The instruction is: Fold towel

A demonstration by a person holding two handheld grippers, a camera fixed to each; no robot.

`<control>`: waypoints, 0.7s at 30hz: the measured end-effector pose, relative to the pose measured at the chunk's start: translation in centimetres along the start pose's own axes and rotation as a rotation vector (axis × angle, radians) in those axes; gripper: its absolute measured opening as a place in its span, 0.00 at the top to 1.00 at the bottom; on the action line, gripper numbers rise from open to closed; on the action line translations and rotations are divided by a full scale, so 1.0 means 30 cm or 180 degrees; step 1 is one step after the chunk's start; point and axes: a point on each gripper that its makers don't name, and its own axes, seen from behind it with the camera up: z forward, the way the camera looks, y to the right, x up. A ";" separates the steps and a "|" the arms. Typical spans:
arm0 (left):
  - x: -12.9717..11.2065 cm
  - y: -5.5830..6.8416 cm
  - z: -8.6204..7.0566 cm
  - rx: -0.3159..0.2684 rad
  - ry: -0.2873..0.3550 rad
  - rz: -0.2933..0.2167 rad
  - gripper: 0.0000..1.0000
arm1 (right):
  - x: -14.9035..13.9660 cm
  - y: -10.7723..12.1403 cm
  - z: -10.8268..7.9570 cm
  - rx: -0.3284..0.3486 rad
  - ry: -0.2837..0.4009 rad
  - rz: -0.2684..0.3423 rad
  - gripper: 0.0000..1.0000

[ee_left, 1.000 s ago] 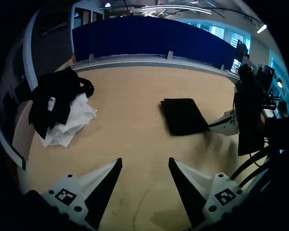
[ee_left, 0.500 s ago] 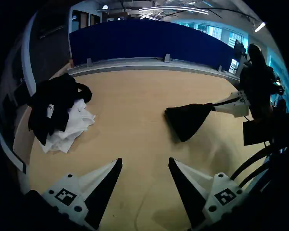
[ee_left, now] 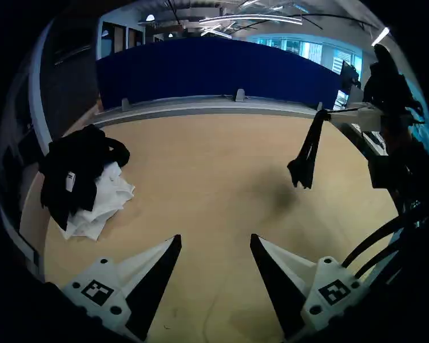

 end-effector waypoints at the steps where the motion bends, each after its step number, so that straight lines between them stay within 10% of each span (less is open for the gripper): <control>1: 0.004 0.004 0.001 -0.0007 0.0005 0.0006 0.11 | 0.002 0.017 -0.011 -0.0030 0.0004 0.0001 0.97; 21: 0.048 0.089 0.037 -0.0073 0.0035 0.0106 0.11 | -0.073 0.474 -0.280 -0.0631 -0.0072 0.0127 0.97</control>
